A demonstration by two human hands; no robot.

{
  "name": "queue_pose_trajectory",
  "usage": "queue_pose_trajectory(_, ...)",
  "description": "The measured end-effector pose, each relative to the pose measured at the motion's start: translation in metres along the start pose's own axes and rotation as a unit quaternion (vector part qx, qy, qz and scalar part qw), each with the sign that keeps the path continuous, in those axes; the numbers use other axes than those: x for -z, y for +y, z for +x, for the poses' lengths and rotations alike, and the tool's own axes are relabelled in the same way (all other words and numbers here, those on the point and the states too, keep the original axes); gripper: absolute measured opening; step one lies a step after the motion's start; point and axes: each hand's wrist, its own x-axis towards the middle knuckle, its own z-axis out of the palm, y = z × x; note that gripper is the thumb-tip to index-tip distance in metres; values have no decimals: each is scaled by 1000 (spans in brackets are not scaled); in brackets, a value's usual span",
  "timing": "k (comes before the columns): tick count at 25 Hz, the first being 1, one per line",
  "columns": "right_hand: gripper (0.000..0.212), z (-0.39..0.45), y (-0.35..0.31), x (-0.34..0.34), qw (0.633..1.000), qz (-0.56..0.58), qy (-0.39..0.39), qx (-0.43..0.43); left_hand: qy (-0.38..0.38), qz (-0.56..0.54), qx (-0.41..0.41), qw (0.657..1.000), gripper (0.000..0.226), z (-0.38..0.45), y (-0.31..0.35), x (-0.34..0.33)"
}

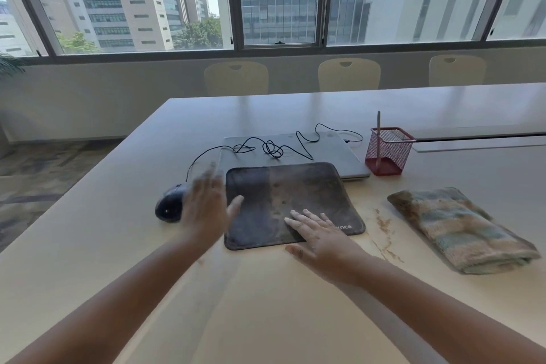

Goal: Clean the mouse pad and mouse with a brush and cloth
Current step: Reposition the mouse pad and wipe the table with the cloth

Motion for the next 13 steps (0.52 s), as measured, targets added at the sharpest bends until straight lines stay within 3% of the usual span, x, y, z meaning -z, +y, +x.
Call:
queue_pose_trajectory(3, 76, -15, 47, 30, 993, -20, 71, -96, -116, -87, -147, 978, 58, -21, 51, -11)
queue_pose_trajectory(5, 78, -35, 95, 50, 962, -95, 125, -223, -172, -103, -166, 966, 53, -27, 74, -20)
queue_pose_trajectory(8, 73, -70, 158, 66, 917, -73, 76, -386, -233, -63, -138, 960, 60, -23, 83, -28)
queue_pose_trajectory(10, 73, -79, 175, 66, 922, -29, 46, -383, -286, -24, -133, 949, 66, -19, 80, -31)
queue_pose_trajectory(13, 60, -68, 169, 64, 930, -62, 70, -356, -302, -20, -134, 944, 65, -18, 79, -34)
